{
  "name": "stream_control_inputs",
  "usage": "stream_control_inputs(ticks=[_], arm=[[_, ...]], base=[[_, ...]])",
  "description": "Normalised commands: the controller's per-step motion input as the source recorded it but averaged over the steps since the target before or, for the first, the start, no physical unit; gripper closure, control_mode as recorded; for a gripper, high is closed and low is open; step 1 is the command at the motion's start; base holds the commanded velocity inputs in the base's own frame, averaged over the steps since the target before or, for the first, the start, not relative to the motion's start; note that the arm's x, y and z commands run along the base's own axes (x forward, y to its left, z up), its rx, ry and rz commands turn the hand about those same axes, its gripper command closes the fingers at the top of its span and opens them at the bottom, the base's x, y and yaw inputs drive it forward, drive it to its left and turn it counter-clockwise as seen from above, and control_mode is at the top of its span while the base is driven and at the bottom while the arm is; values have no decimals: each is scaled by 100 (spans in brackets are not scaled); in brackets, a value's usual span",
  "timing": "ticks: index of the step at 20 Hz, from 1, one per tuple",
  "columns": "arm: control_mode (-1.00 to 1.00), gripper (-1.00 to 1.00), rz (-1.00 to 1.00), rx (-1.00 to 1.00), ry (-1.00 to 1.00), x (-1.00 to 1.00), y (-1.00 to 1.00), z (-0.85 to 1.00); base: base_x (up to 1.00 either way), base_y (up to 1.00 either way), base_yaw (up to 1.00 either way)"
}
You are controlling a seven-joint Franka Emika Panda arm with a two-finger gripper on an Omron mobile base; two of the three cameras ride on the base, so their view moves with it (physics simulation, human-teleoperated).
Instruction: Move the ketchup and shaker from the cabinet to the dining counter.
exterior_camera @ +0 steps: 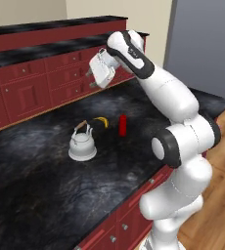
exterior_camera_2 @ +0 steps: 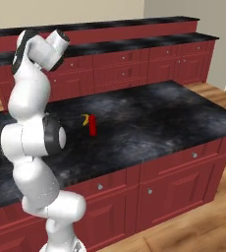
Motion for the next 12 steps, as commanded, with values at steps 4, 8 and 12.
stream_control_inputs(ticks=[4,8,12], arm=[[-100,-100,-76,-12,0,-8,-11,0],[-100,-100,-66,-12,1,-11,-35,0],[-100,-100,-57,-10,5,-9,-52,0]], base=[[0,0,0],[0,0,0],[0,0,0]])
